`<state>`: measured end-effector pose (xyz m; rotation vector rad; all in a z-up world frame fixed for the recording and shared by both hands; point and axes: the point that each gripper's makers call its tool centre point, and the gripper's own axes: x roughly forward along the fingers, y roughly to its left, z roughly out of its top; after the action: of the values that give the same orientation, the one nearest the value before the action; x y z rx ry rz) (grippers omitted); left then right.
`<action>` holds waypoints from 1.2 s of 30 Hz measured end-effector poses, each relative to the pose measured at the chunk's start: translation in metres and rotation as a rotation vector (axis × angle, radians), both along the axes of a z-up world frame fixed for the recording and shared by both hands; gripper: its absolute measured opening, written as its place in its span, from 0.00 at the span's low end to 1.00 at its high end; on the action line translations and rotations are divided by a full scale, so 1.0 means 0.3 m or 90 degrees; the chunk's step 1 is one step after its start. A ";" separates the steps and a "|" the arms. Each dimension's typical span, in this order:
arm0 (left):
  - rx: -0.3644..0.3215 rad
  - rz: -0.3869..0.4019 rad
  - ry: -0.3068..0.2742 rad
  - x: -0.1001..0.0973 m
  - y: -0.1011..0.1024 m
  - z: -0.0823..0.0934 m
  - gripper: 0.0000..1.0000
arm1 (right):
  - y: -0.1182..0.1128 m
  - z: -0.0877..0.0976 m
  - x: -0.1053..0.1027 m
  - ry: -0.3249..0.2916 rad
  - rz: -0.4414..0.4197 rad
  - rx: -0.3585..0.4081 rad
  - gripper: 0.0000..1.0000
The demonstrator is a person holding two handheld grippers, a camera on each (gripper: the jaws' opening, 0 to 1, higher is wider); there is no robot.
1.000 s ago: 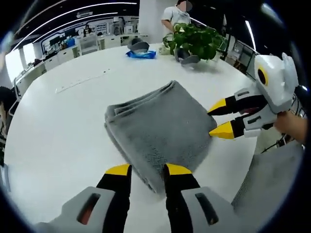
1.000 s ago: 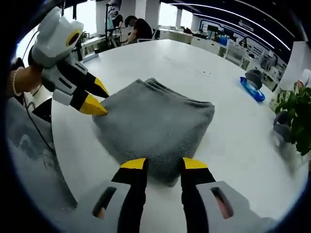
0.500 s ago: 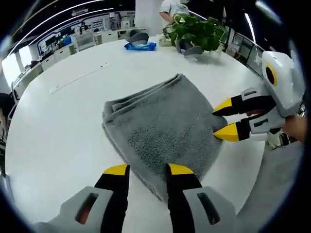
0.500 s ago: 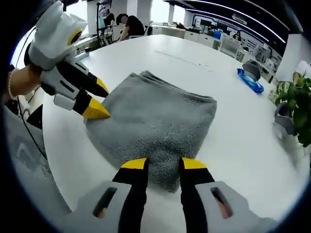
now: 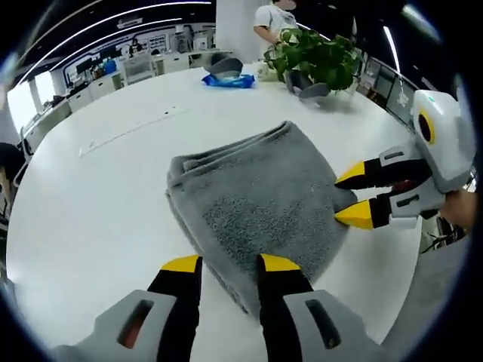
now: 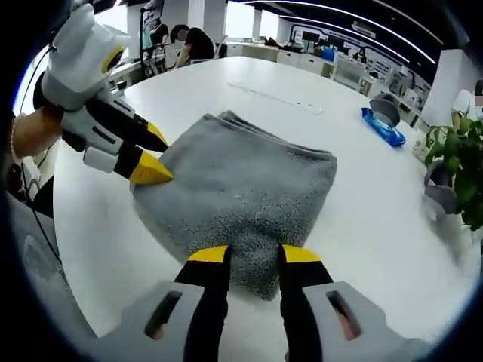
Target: Fold the towel on the table until its edges align and the towel forms a compact rectangular stack.
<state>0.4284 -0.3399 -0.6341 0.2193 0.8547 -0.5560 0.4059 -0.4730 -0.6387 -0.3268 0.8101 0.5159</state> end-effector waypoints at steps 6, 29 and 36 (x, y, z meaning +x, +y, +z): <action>-0.050 0.017 -0.013 -0.044 0.015 0.061 0.31 | -0.009 0.049 -0.020 -0.009 -0.043 0.052 0.24; -0.168 0.080 -0.257 -0.361 0.181 0.444 0.92 | -0.170 0.384 -0.268 -0.196 -0.122 0.182 0.65; -0.174 0.110 -0.272 -0.370 0.210 0.405 1.00 | -0.203 0.406 -0.273 -0.243 -0.147 0.192 0.83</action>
<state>0.3174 -0.2768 -0.5126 0.0106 0.3728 -0.4365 0.3238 -0.5338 -0.5169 -0.0461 0.3842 0.3379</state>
